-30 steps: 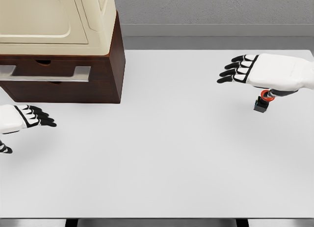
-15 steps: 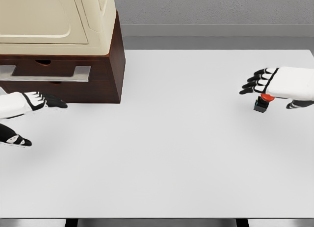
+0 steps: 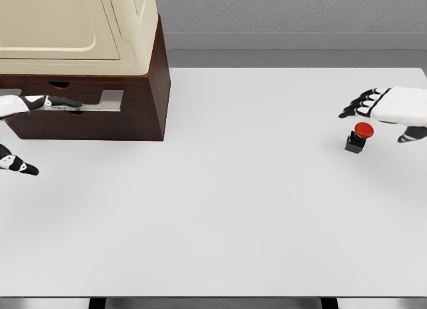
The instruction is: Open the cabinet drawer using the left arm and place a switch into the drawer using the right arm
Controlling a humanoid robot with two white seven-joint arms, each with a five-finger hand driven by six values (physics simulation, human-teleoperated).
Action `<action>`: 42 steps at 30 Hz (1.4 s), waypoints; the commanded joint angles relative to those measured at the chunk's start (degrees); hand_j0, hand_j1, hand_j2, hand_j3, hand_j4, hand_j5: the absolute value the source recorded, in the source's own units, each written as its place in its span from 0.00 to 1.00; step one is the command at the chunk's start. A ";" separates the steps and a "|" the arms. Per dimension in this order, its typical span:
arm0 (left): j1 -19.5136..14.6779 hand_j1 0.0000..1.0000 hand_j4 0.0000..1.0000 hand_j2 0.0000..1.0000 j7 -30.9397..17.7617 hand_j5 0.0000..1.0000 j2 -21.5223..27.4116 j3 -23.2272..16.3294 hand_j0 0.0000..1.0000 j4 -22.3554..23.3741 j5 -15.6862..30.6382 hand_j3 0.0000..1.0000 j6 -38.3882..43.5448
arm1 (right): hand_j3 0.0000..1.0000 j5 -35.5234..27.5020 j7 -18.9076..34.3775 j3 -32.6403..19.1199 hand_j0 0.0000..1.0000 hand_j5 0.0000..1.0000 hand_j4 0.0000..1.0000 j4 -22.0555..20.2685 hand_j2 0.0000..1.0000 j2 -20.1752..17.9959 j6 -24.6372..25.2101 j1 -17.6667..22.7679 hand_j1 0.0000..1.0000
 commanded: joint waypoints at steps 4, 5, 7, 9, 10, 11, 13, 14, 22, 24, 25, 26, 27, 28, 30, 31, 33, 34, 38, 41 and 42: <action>-1.58 1.00 1.00 1.00 -0.04 1.00 0.47 0.30 1.00 0.01 -1.67 1.00 5.77 | 1.00 2.39 -0.02 2.53 1.00 1.00 1.00 5.24 1.00 2.83 0.13 -2.19 1.00; -1.58 1.00 1.00 1.00 -0.04 1.00 0.38 0.22 1.00 0.10 -1.93 1.00 6.65 | 1.00 2.48 -0.02 4.29 1.00 1.00 1.00 7.00 1.00 3.53 0.13 -3.78 1.00; -1.67 1.00 1.00 1.00 -0.04 1.00 0.21 0.31 1.00 0.10 -4.04 1.00 9.28 | 1.00 2.83 -0.02 8.42 1.00 1.00 1.00 8.85 1.00 4.33 0.13 -6.33 1.00; -1.58 1.00 1.00 1.00 -0.04 1.00 -0.15 0.22 1.00 0.10 -7.02 1.00 11.22 | 1.00 3.27 -0.02 8.86 1.00 1.00 1.00 8.94 1.00 4.33 0.13 -6.33 1.00; -1.58 1.00 1.00 1.00 -0.04 1.00 -0.32 0.13 1.00 0.19 -8.25 1.00 11.31 | 1.00 4.24 -0.02 8.95 1.00 1.00 1.00 8.94 1.00 4.33 0.13 -6.24 1.00; -1.58 1.00 1.00 1.00 -0.04 1.00 -0.32 -0.05 1.00 0.28 -8.43 1.00 11.39 | 1.00 4.85 -0.02 9.83 1.00 1.00 1.00 8.94 1.00 4.24 0.13 -6.24 1.00; -1.58 1.00 1.00 1.00 -0.04 1.00 -0.32 -0.13 1.00 0.45 -8.87 1.00 13.50 | 1.00 5.64 -0.02 10.18 1.00 1.00 1.00 8.94 1.00 4.24 0.13 -6.24 1.00; -1.58 1.00 1.00 1.00 -0.04 1.00 -0.32 -0.13 1.00 0.54 -8.87 1.00 13.59 | 1.00 6.00 -0.02 10.27 1.00 1.00 1.00 8.94 1.00 4.41 0.13 -6.33 1.00; -2.55 1.00 1.00 1.00 0.25 1.00 0.03 -0.05 1.00 2.83 -8.96 1.00 13.68 | 1.00 8.46 -0.02 10.27 1.00 1.00 1.00 11.75 1.00 6.96 0.13 -6.77 1.00; -2.64 1.00 1.00 1.00 0.25 1.00 -0.06 -0.05 1.00 4.67 -10.80 1.00 13.77 | 1.00 8.55 -0.02 10.27 1.00 1.00 1.00 12.10 1.00 7.14 0.13 -7.03 1.00; -2.73 1.00 1.00 1.00 0.25 1.00 -0.23 -0.05 1.00 4.94 -11.51 1.00 14.99 | 1.00 8.55 -0.02 10.27 1.00 1.00 1.00 12.10 1.00 7.23 0.13 -7.12 1.00; -2.73 1.00 1.00 1.00 0.33 1.00 -0.32 -0.05 1.00 4.94 -12.04 1.00 15.44 | 1.00 8.55 -0.02 10.18 1.00 1.00 1.00 12.10 1.00 7.23 0.13 -7.21 1.00; -2.73 1.00 1.00 1.00 0.33 1.00 -0.41 -0.05 1.00 4.85 -12.13 1.00 15.44 | 1.00 8.55 -0.02 10.18 1.00 1.00 1.00 12.10 1.00 7.58 0.13 -7.29 1.00; -2.81 1.00 1.00 1.00 0.33 1.00 -0.41 -0.05 1.00 4.76 -12.12 1.00 15.44 | 1.00 8.55 -0.02 10.27 1.00 1.00 1.00 12.10 1.00 7.75 0.13 -7.38 1.00; -2.99 1.00 1.00 1.00 0.25 1.00 -1.11 -0.05 1.00 4.67 -12.12 1.00 15.35 | 1.00 8.63 -0.02 10.27 1.00 1.00 1.00 12.37 1.00 7.84 0.13 -7.38 1.00; -2.99 1.00 1.00 1.00 0.25 1.00 -1.73 -0.05 1.00 4.59 -12.48 1.00 15.35 | 1.00 8.81 -0.02 10.27 1.00 1.00 1.00 12.63 1.00 8.02 0.13 -7.38 1.00; -3.16 1.00 1.00 1.00 0.25 1.00 -2.08 -0.05 1.00 4.32 -12.48 1.00 15.26 | 1.00 9.51 -0.02 10.27 1.00 1.00 1.00 13.24 1.00 8.46 0.13 -7.47 1.00; -3.43 1.00 1.00 1.00 0.25 1.00 -2.34 -0.13 1.00 4.32 -12.48 1.00 15.35 | 1.00 9.51 -0.02 10.27 1.00 1.00 1.00 13.42 1.00 8.46 0.13 -7.47 1.00; -3.43 1.00 1.00 1.00 0.25 1.00 -3.40 -0.40 1.00 4.41 -12.56 1.00 15.35 | 1.00 10.04 -0.02 10.27 1.00 1.00 1.00 14.21 1.00 8.81 0.13 -7.56 1.00; -3.52 1.00 1.00 1.00 0.25 1.00 -3.75 -0.49 1.00 4.67 -12.92 1.00 15.44 | 1.00 10.04 -0.02 10.27 1.00 1.00 1.00 14.12 1.00 8.90 0.13 -7.91 1.00; -3.52 1.00 1.00 1.00 0.25 1.00 -3.84 -0.49 1.00 4.67 -13.44 1.00 15.52 | 1.00 10.04 -0.02 10.27 1.00 1.00 1.00 14.12 1.00 8.90 0.13 -7.91 1.00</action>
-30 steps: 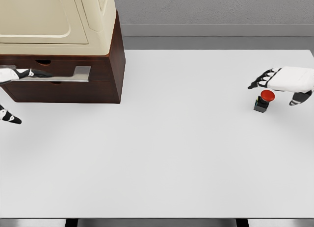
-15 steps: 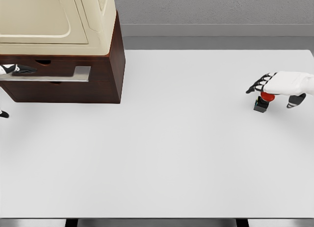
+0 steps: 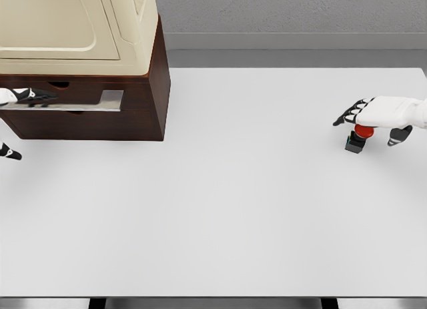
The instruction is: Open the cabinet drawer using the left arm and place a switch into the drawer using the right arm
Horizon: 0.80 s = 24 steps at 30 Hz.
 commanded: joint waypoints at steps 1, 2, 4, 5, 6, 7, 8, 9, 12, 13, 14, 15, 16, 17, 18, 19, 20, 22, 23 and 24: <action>0.00 1.00 1.00 1.00 0.02 1.00 -0.53 -0.24 1.00 0.17 -0.47 1.00 0.12 | 1.00 -0.11 -0.02 -0.04 1.00 1.00 1.00 0.18 1.00 0.02 0.12 0.00 1.00; 0.00 1.00 1.00 1.00 0.02 1.00 -0.71 -0.33 1.00 0.26 -1.00 1.00 0.21 | 1.00 -0.11 -0.02 -0.04 1.00 1.00 1.00 0.18 1.00 0.37 0.12 -0.09 1.00; 0.00 1.00 1.00 1.00 0.02 1.00 -0.80 -0.33 1.00 0.61 -1.18 1.00 0.30 | 1.00 -0.11 -0.02 -0.04 1.00 1.00 1.00 0.10 1.00 0.46 0.12 -0.09 1.00; 0.00 1.00 1.00 1.00 0.02 1.00 -1.15 -0.24 1.00 0.61 -1.18 1.00 0.47 | 1.00 -0.11 -0.02 -0.04 1.00 1.00 1.00 0.10 1.00 0.46 0.12 -0.09 1.00; -0.18 1.00 1.00 1.00 0.02 1.00 -1.33 -0.24 1.00 0.61 -1.18 1.00 0.83 | 1.00 -0.11 -0.02 0.13 1.00 1.00 1.00 -0.08 1.00 0.54 0.12 -0.09 1.00; -0.26 1.00 1.00 1.00 0.02 1.00 -1.41 -0.33 1.00 0.61 -1.26 1.00 1.00 | 1.00 -0.11 -0.02 1.01 1.00 1.00 1.00 -0.17 1.00 0.63 0.12 -0.09 1.00; -0.26 1.00 1.00 1.00 0.02 1.00 -1.41 -0.24 1.00 0.79 -1.26 1.00 1.09 | 1.00 -0.11 -0.02 1.19 1.00 1.00 1.00 -0.17 1.00 0.72 0.12 -0.09 1.00; -0.26 1.00 1.00 1.00 0.02 1.00 -1.41 -0.24 1.00 0.87 -1.53 1.00 1.09 | 1.00 -0.11 -0.02 1.19 1.00 1.00 1.00 -0.17 1.00 0.72 0.12 -0.09 1.00; -0.26 1.00 1.00 1.00 0.02 1.00 -2.20 -0.33 1.00 1.93 -1.88 1.00 1.09 | 1.00 -0.11 -0.02 1.19 1.00 1.00 1.00 -0.17 1.00 0.72 0.12 -0.09 1.00; -0.26 1.00 1.00 1.00 0.02 1.00 -2.64 -0.41 1.00 2.02 -2.49 1.00 1.09 | 1.00 -0.11 -0.02 1.19 1.00 1.00 1.00 -0.17 1.00 0.72 0.12 -0.09 1.00; -0.26 1.00 1.00 1.00 0.02 1.00 -3.00 -0.50 1.00 2.11 -2.84 1.00 1.09 | 1.00 -0.11 -0.02 1.19 1.00 1.00 1.00 -0.17 1.00 0.72 0.12 -0.09 1.00; -0.26 1.00 1.00 1.00 0.02 1.00 -3.26 -0.59 1.00 2.28 -2.93 1.00 1.09 | 1.00 -0.11 -0.02 1.19 1.00 1.00 1.00 -0.17 1.00 0.72 0.12 -0.26 1.00; -0.26 1.00 1.00 1.00 0.02 1.00 -3.52 -0.77 1.00 2.37 -3.11 1.00 1.09 | 1.00 -0.11 -0.02 1.19 1.00 1.00 1.00 -0.17 1.00 0.72 0.12 -0.53 1.00; -0.26 1.00 1.00 1.00 0.02 1.00 -3.61 -1.47 1.00 2.28 -3.72 1.00 1.09 | 1.00 -0.11 -0.02 1.19 1.00 1.00 1.00 -0.17 1.00 0.72 0.12 -0.53 1.00; -0.26 1.00 1.00 1.00 0.02 1.00 -3.61 -1.64 1.00 2.11 -3.73 1.00 1.00 | 1.00 -0.11 -0.02 1.19 1.00 1.00 1.00 -0.17 1.00 0.72 0.12 -0.53 1.00; -0.26 1.00 1.00 1.00 -0.07 1.00 -3.52 -1.73 1.00 1.93 -3.73 1.00 0.91 | 1.00 -0.11 -0.02 1.19 1.00 1.00 1.00 -0.17 1.00 0.72 0.12 -0.53 1.00; -0.26 1.00 1.00 1.00 -0.27 1.00 -3.44 -1.73 1.00 1.75 -3.64 1.00 0.56 | 1.00 -0.11 -0.02 1.19 1.00 1.00 1.00 -0.17 1.00 0.72 0.12 -0.62 1.00; -0.26 1.00 1.00 1.00 -0.27 1.00 -3.17 -1.73 1.00 0.96 -3.55 1.00 0.30 | 1.00 -0.11 -0.02 1.19 1.00 1.00 1.00 -0.17 1.00 0.72 0.12 -0.79 1.00; -0.26 1.00 1.00 1.00 -0.27 1.00 -2.82 -2.00 1.00 0.35 -3.46 1.00 0.30 | 1.00 -0.11 -0.02 1.28 1.00 1.00 1.00 -0.17 1.00 0.72 0.12 -0.88 1.00; -0.26 1.00 1.00 1.00 -0.27 1.00 -2.64 -2.26 1.00 -0.18 -3.46 1.00 0.21 | 1.00 -0.11 -0.02 1.28 1.00 1.00 1.00 -0.17 1.00 0.72 0.12 -0.79 1.00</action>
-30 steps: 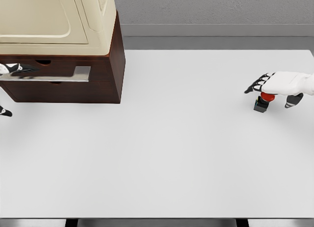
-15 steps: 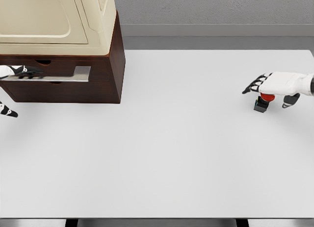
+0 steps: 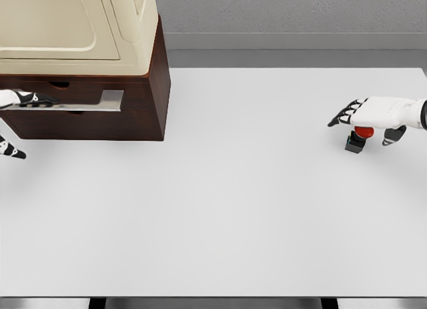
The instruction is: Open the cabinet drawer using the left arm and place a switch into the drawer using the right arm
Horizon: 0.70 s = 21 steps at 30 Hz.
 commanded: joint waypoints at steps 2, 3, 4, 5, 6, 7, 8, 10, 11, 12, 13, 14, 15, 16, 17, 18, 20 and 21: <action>-0.07 1.00 1.00 1.00 -0.78 1.00 0.39 -2.39 1.00 -2.10 0.20 1.00 -1.04 | 1.00 -0.09 -0.02 0.00 1.00 1.00 1.00 0.00 1.00 -0.15 0.12 -0.09 1.00; -0.07 1.00 1.00 1.00 -0.78 1.00 0.57 -2.47 1.00 -2.54 0.29 1.00 -1.22 | 1.00 -0.09 -0.02 0.00 1.00 1.00 1.00 0.00 1.00 -0.15 0.12 -0.09 1.00; -0.07 1.00 1.00 1.00 -0.78 1.00 0.83 -2.65 1.00 -2.71 0.38 1.00 -1.57 | 1.00 -0.09 -0.02 0.00 1.00 1.00 1.00 -0.09 1.00 -0.24 0.12 -0.09 1.00; -0.07 1.00 1.00 1.00 -0.78 1.00 1.36 -2.74 1.00 -3.06 0.56 1.00 -1.83 | 1.00 -0.09 -0.02 0.08 1.00 1.00 1.00 -0.09 1.00 -0.33 0.12 -0.09 1.00; -0.07 1.00 1.00 1.00 -0.78 1.00 1.54 -2.74 1.00 -3.06 0.64 1.00 -2.27 | 1.00 -0.09 -0.02 0.08 1.00 1.00 1.00 -0.18 1.00 -0.41 0.12 0.00 1.00; -0.07 1.00 1.00 1.00 -0.78 1.00 1.54 -2.74 1.00 -3.15 0.73 1.00 -2.36 | 1.00 -0.09 -0.02 0.08 1.00 1.00 1.00 -0.18 1.00 -0.50 0.12 0.00 1.00; -0.07 1.00 1.00 1.00 -0.78 1.00 1.80 -2.74 1.00 -3.15 1.26 1.00 -2.45 | 1.00 -0.09 -0.02 0.17 1.00 1.00 1.00 -0.18 1.00 -0.50 0.12 0.00 1.00; -0.07 1.00 1.00 1.00 -0.78 1.00 2.68 -3.09 1.00 -3.15 2.49 1.00 -3.85 | 1.00 0.00 -0.02 0.52 1.00 1.00 1.00 -0.18 1.00 -0.59 0.12 0.00 1.00; -0.07 1.00 1.00 1.00 -0.78 1.00 2.68 -3.35 1.00 -3.24 2.93 1.00 -4.03 | 1.00 0.00 -0.02 0.52 1.00 1.00 1.00 -0.26 1.00 -0.59 0.12 0.00 1.00; -0.16 1.00 1.00 1.00 -0.78 1.00 2.77 -3.35 1.00 -3.15 3.37 1.00 -4.91 | 1.00 0.00 -0.02 0.52 1.00 1.00 1.00 -0.18 1.00 -0.59 0.12 0.00 1.00; -0.16 1.00 1.00 1.00 -0.78 1.00 2.86 -3.35 1.00 -3.15 4.07 1.00 -5.35 | 1.00 0.00 -0.02 0.52 1.00 1.00 1.00 -0.18 1.00 -0.59 0.12 0.00 1.00; -0.16 1.00 1.00 1.00 -0.78 1.00 3.12 -3.35 1.00 -3.24 4.25 1.00 -5.53 | 1.00 0.00 -0.02 0.52 1.00 1.00 1.00 -0.27 1.00 -0.59 0.12 0.00 1.00; -0.16 1.00 1.00 1.00 -0.78 1.00 3.21 -3.35 1.00 -3.24 4.69 1.00 -5.61 | 1.00 0.00 -0.02 0.52 1.00 1.00 1.00 -0.27 1.00 -0.59 0.12 0.00 1.00; -0.16 1.00 1.00 1.00 -0.78 1.00 3.38 -3.35 1.00 -3.24 4.77 1.00 -6.23 | 1.00 0.00 -0.02 0.52 1.00 1.00 1.00 -0.27 1.00 -0.59 0.12 0.00 1.00; -0.16 1.00 1.00 1.00 -0.78 1.00 3.47 -3.35 1.00 -3.24 4.86 1.00 -6.40 | 1.00 0.00 -0.02 0.52 1.00 1.00 1.00 -0.27 1.00 -0.59 0.12 0.00 1.00; -0.25 1.00 1.00 1.00 -0.78 1.00 3.65 -3.35 1.00 -3.24 5.65 1.00 -6.49 | 1.00 0.00 -0.02 0.52 1.00 1.00 1.00 -0.27 1.00 -0.59 0.12 0.00 1.00; -0.25 1.00 1.00 1.00 -0.78 1.00 4.26 -3.35 1.00 -3.24 6.44 1.00 -7.55 | 1.00 0.09 -0.02 0.52 1.00 1.00 1.00 -0.44 1.00 -0.59 0.12 0.00 1.00; -0.25 1.00 1.00 1.00 -0.78 1.00 4.44 -3.35 1.00 -3.24 6.79 1.00 -7.64 | 1.00 0.09 -0.02 0.52 1.00 1.00 1.00 -0.44 1.00 -0.59 0.12 0.00 1.00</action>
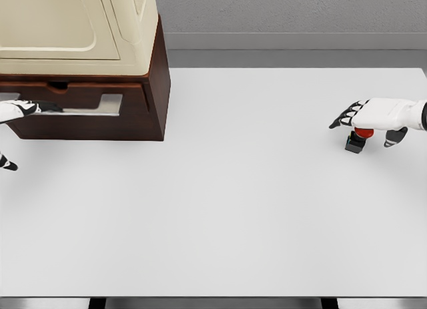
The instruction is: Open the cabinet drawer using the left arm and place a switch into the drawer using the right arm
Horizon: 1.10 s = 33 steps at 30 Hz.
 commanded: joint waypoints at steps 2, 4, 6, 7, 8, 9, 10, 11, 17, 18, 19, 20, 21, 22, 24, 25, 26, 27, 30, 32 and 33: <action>0.00 1.00 1.00 1.00 -0.44 1.00 0.47 -0.55 1.00 -1.37 10.58 1.00 -1.70 | 1.00 -0.11 -0.02 -0.04 1.00 1.00 1.00 -0.08 1.00 -0.07 0.12 0.00 1.00; 0.00 1.00 1.00 1.00 -0.44 1.00 0.82 -0.55 1.00 -1.37 10.85 1.00 -1.96 | 1.00 -0.11 -0.02 -0.04 1.00 1.00 1.00 -0.08 1.00 -0.07 0.12 0.00 1.00; 0.00 1.00 1.00 1.00 -0.44 1.00 1.00 -0.63 1.00 -1.37 11.11 1.00 -2.05 | 1.00 -0.11 -0.02 -0.04 1.00 1.00 1.00 -0.08 1.00 -0.07 0.12 0.00 1.00; 0.00 1.00 1.00 1.00 -0.44 1.00 1.26 -0.63 1.00 -1.45 11.20 1.00 -2.05 | 1.00 -0.11 -0.02 -0.04 1.00 1.00 1.00 -0.08 1.00 -0.07 0.12 0.00 1.00; 0.00 1.00 1.00 1.00 -0.44 1.00 1.35 -0.81 1.00 -1.63 11.29 1.00 -2.23 | 1.00 -0.11 -0.02 -0.04 1.00 1.00 1.00 -0.08 1.00 -0.07 0.12 0.00 1.00; 0.00 1.00 1.00 1.00 -0.44 1.00 1.44 -0.90 1.00 -1.72 11.38 1.00 -2.23 | 1.00 -0.11 -0.02 -0.04 1.00 1.00 1.00 -0.08 1.00 -0.07 0.12 0.00 1.00; 0.00 1.00 1.00 1.00 -0.44 1.00 1.88 -0.98 1.00 -1.72 11.64 1.00 -2.23 | 1.00 -0.11 -0.02 -0.04 1.00 1.00 1.00 -0.08 1.00 -0.07 0.12 0.00 1.00; 0.00 1.00 1.00 1.00 -0.44 1.00 2.49 -1.60 1.00 -1.72 11.99 1.00 -3.02 | 1.00 -0.02 -0.02 -0.04 1.00 1.00 1.00 -0.08 1.00 -0.07 0.12 0.00 1.00; 0.00 1.00 1.00 1.00 -0.44 1.00 3.37 -2.39 1.00 -2.16 12.96 1.00 -4.25 | 1.00 -0.02 -0.02 -0.04 1.00 1.00 1.00 -0.08 1.00 -0.07 0.12 0.00 1.00; 0.00 1.00 1.00 1.00 -0.44 1.00 3.37 -2.57 1.00 -2.33 13.13 1.00 -4.25 | 1.00 -0.02 -0.02 -0.04 1.00 1.00 1.00 -0.08 1.00 -0.07 0.12 0.00 1.00; 0.00 1.00 1.00 1.00 -0.44 1.00 3.37 -2.92 1.00 -2.69 13.13 1.00 -4.34 | 0.95 -0.02 -0.02 -0.04 0.95 0.95 0.95 -0.08 0.95 -0.07 0.12 0.00 0.95; 0.00 1.00 1.00 1.00 -0.44 1.00 3.37 -3.01 1.00 -2.86 13.13 1.00 -4.34 | 0.96 -0.02 -0.02 -0.04 0.96 0.96 0.96 -0.08 0.96 -0.07 0.12 0.00 0.96; 0.00 1.00 1.00 1.00 -0.44 1.00 3.46 -3.44 1.00 -2.95 13.13 1.00 -4.42 | 0.98 -0.02 -0.02 -0.04 0.98 0.98 0.98 -0.08 0.98 -0.07 0.12 0.00 0.98; 0.00 1.00 1.00 1.00 -0.44 1.00 3.63 -3.97 1.00 -2.95 13.13 1.00 -5.30 | 0.99 -0.02 -0.02 0.05 0.99 0.99 0.99 -0.16 0.99 -0.07 0.12 0.00 0.99; 0.00 1.00 1.00 1.00 -0.44 1.00 4.60 -4.59 1.00 -3.04 13.22 1.00 -6.62 | 0.98 -0.02 -0.02 0.05 0.98 0.98 0.98 -0.60 0.98 -0.07 0.12 0.00 0.98; 0.00 1.00 1.00 1.00 -0.44 1.00 4.69 -5.11 1.00 -2.95 13.22 1.00 -6.80 | 0.98 -0.02 -0.02 0.05 0.98 0.98 0.98 -0.60 0.98 -0.07 0.12 0.09 0.98; 0.00 1.00 1.00 1.00 -0.44 1.00 5.39 -5.64 1.00 -3.04 13.22 1.00 -7.58 | 0.96 -0.02 -0.02 0.05 0.96 0.96 0.96 -0.60 0.96 -0.07 0.12 0.09 0.96; 0.00 1.00 1.00 1.00 -0.44 1.00 6.18 -6.26 1.00 -3.04 13.92 1.00 -8.99 | 0.93 -0.02 -0.02 0.05 0.93 0.93 0.93 -0.60 0.93 -0.07 0.12 0.09 0.93; 0.00 1.00 1.00 1.00 -0.44 1.00 7.15 -6.61 1.00 -3.04 14.89 1.00 -11.01 | 0.92 -0.02 -0.02 0.05 0.92 0.92 0.92 -0.60 0.92 -0.07 0.12 0.09 0.92; 0.00 1.00 1.00 1.00 -0.44 1.00 8.20 -7.05 1.00 -3.04 15.68 1.00 -12.16 | 0.92 -0.02 -0.02 0.31 0.92 0.92 0.92 -0.60 0.92 -0.07 0.12 0.09 0.92; 0.00 1.00 1.00 1.00 -0.44 1.00 8.56 -7.49 1.00 -3.04 15.77 1.00 -12.60 | 0.92 -0.02 -0.02 0.31 0.92 0.92 0.92 -0.60 0.92 -0.07 0.12 0.09 0.92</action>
